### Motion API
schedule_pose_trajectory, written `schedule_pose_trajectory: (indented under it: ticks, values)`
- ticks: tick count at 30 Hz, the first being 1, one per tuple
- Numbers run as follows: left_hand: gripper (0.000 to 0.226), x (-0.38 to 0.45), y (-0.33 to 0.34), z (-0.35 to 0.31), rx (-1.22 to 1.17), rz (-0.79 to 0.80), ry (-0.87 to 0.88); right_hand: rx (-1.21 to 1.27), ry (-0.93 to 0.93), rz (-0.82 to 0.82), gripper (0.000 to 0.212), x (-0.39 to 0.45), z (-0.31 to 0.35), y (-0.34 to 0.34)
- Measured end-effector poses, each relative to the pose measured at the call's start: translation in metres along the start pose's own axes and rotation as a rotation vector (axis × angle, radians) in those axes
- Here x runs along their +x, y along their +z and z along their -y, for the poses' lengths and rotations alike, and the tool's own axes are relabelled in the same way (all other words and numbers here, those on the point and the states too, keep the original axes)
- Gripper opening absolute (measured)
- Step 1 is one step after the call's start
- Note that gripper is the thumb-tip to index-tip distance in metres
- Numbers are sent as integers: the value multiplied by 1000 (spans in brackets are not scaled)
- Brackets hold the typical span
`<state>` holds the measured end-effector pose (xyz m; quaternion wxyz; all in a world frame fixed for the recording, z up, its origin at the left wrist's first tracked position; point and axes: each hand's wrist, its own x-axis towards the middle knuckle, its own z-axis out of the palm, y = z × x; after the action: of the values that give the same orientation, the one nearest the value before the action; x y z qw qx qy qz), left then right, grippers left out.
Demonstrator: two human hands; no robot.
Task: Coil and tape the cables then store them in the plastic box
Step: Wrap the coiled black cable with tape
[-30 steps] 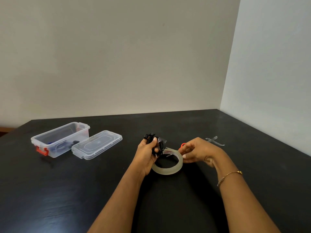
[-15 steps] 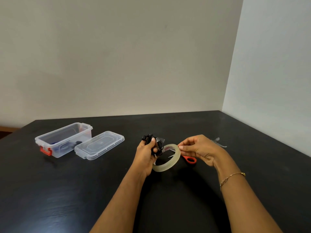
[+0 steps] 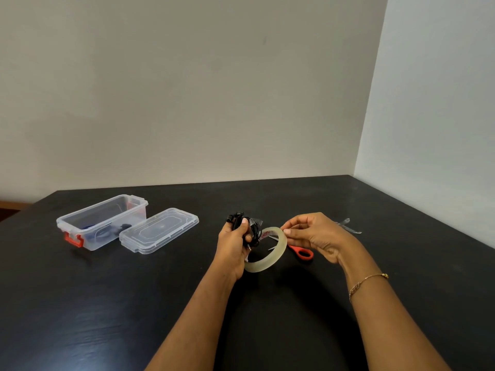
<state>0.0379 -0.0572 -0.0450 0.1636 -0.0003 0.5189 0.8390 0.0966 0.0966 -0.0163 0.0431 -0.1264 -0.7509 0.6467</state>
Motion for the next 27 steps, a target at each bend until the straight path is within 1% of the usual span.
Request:
schedule_pose_trajectory:
  ticks: [3, 7, 13, 18, 21, 23, 24, 27]
  values:
    - [18, -1, 0, 0, 8, 13, 5, 0, -7, 7, 10, 1, -1, 0]
    - [12, -2, 0, 1, 49, 24, 11, -9, -18, 63, 9, 2, -3, -3]
    - [13, -4, 2, 2, 133, 33, 26, -92, -30, 130, 7, 5, -6, -4]
    - [14, -3, 6, 5, 189, -52, 83, -112, -55, 153, 17, 7, -8, 7]
    - [11, -4, 10, 8, 263, -149, 168, 16, -57, 167, 19, 6, -6, 15]
    - [9, -4, 10, 8, 293, -194, 205, 115, -72, 158, 19, 6, -4, 19]
    - [9, -4, 10, 8, 289, -197, 204, 125, -90, 132, 18, 6, -4, 21]
    - [14, -6, 11, 7, 291, -178, 191, 62, -134, 31, 17, 7, -4, 25]
